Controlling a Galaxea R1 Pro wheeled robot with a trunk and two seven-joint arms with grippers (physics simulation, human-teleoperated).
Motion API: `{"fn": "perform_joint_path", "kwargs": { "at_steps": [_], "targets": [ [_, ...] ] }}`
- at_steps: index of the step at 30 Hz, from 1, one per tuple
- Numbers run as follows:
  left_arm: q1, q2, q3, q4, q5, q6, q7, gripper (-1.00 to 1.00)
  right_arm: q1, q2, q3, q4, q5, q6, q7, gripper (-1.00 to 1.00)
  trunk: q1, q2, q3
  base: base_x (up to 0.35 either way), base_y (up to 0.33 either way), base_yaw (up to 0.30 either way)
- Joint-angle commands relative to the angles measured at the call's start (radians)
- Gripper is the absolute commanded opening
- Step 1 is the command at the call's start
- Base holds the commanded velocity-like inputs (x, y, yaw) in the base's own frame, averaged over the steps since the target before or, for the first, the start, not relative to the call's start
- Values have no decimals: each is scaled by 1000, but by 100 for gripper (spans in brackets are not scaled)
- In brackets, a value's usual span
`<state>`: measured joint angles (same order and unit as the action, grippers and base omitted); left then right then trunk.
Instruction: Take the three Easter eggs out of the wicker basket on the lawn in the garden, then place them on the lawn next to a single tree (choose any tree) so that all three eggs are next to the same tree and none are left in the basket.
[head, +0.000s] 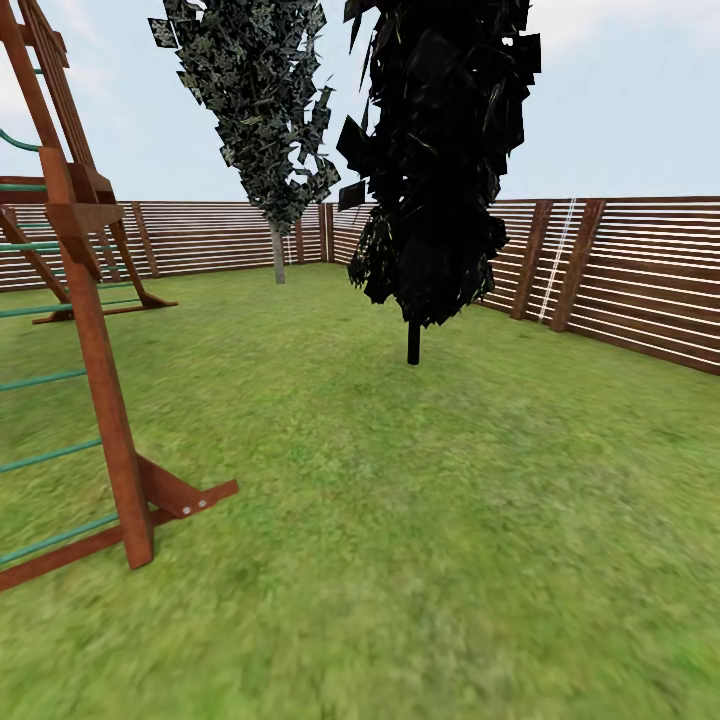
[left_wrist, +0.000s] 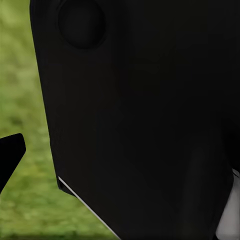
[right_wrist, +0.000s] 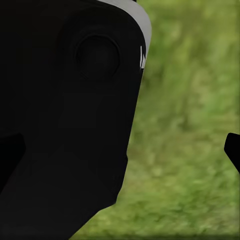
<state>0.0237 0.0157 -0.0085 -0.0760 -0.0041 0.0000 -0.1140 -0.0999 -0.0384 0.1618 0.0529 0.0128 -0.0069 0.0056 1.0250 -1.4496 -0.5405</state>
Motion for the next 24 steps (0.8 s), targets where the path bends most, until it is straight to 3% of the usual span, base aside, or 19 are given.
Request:
{"fn": "perform_joint_path", "kwargs": {
  "at_steps": [1,24],
  "targets": [
    [1,0,-1,-2,-1,0,-3,100,-1,0,5,2,1,-1,1,100,0,0,-1,0,0,0],
    [1,1,-1,-2,-1,0,-3,100,-1,0,5,2,1,-1,1,100,0,0,-1,0,0,0]
  ]
}}
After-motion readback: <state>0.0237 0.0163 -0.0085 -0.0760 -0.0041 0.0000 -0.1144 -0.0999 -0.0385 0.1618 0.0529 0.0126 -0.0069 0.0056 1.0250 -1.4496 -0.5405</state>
